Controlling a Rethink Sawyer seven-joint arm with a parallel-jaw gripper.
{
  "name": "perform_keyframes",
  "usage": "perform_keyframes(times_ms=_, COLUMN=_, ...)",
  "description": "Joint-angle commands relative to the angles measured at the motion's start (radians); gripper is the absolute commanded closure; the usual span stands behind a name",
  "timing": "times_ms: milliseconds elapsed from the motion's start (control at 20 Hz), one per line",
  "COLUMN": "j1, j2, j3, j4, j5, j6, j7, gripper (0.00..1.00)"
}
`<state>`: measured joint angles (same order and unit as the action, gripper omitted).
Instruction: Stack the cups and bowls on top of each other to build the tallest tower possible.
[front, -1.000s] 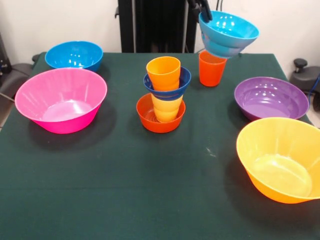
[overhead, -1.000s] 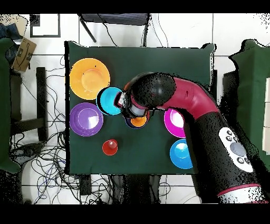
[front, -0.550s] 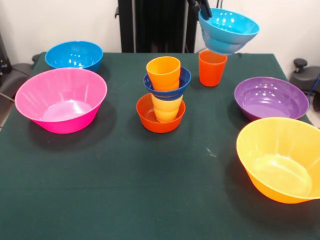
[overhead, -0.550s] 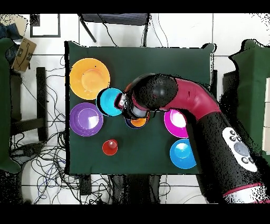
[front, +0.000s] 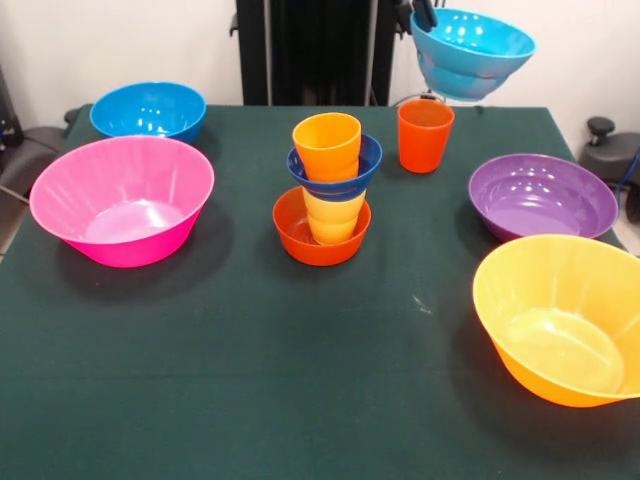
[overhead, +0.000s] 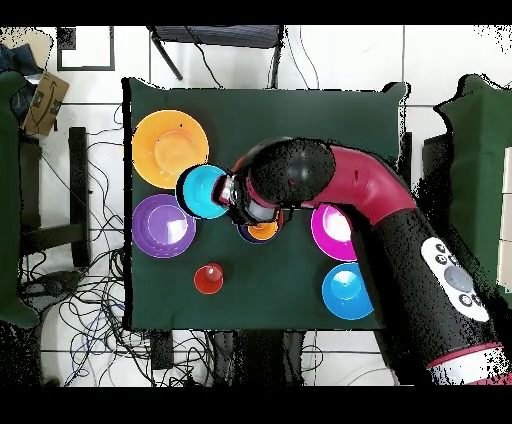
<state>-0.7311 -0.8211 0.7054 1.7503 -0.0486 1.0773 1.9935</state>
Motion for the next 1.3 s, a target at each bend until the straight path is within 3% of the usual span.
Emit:
perform_keyframes(times_ms=50, j1=-0.002, j2=0.03, j3=0.057, j4=0.051, j5=-0.097, j6=0.023, j7=-0.22, gripper=1.0)
perform_keyframes(times_ms=600, j1=-0.054, j2=0.011, j3=0.062, j4=0.058, j5=-0.145, j6=0.018, j7=-0.247, gripper=1.0)
perform_keyframes(times_ms=1300, j1=-0.111, j2=0.069, j3=0.09, j4=-0.094, j5=-0.242, j6=0.112, j7=-0.309, gripper=1.0)
